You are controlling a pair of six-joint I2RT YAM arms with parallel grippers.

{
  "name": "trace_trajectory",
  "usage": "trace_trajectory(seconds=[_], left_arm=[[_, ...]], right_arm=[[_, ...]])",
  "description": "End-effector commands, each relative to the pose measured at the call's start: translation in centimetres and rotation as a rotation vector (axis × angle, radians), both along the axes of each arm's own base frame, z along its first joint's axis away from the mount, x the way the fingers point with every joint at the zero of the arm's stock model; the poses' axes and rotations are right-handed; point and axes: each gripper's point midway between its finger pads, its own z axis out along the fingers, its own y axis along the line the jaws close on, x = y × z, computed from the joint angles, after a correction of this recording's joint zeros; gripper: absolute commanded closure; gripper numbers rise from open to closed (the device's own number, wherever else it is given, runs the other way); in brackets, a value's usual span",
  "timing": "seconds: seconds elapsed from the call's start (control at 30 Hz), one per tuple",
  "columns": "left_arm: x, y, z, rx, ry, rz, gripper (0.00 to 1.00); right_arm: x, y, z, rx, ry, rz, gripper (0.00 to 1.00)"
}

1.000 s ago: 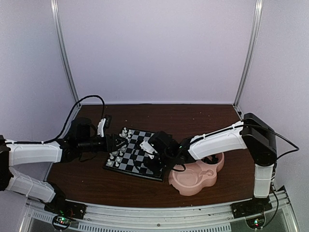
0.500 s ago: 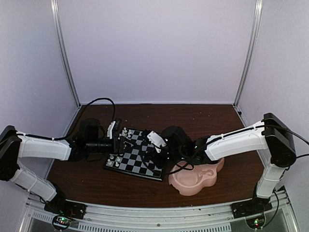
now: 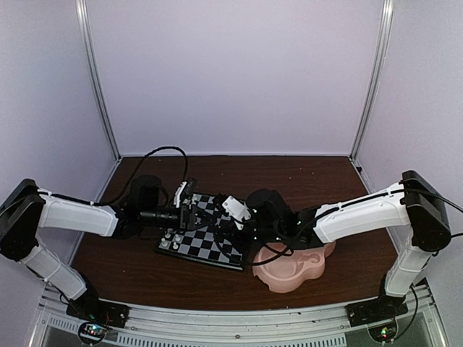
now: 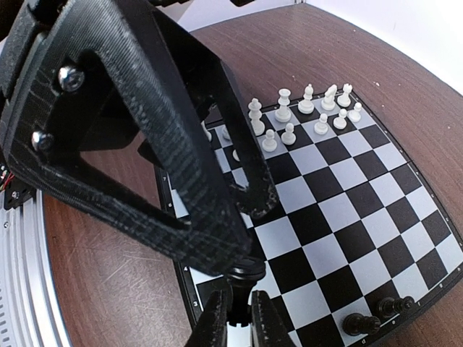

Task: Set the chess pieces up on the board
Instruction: Pass from the right arm to the left

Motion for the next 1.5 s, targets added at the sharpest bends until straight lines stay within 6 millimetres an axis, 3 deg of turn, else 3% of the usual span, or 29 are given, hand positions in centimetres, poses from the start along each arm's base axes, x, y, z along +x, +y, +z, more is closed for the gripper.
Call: trace_trajectory(seconds=[0.0,0.13,0.6,0.93,1.03,1.27,1.47], left_arm=[[-0.4,-1.6,1.6,-0.046,-0.028,-0.056,0.47],[-0.7,-2.0,1.5,-0.049,-0.024,-0.074,0.59],[-0.9,-2.5,1.0,-0.049,0.008,-0.089,0.64],[-1.0,-2.7,1.2,-0.066,0.016,-0.104,0.85],[-1.0,-2.6,1.3,-0.067,0.012,-0.102,0.91],[-1.5,-2.5,3.0,-0.102,-0.014,-0.116,0.92],[-2.0,-1.7,5.3,-0.127,-0.083,-0.107,0.92]], right_arm=[[-0.1,0.1,1.6,0.031,-0.042,0.003,0.89],[-0.1,0.0,1.7,0.032,-0.049,0.002,0.89],[0.0,-0.3,2.0,0.038,-0.069,-0.008,0.89],[0.1,-0.2,1.7,0.029,-0.070,-0.011,0.88],[0.2,-0.3,1.7,0.029,-0.069,-0.018,0.83],[-0.3,-1.4,3.4,0.110,-0.096,-0.034,0.57],[-1.4,-2.7,6.4,0.238,-0.133,-0.022,0.52]])
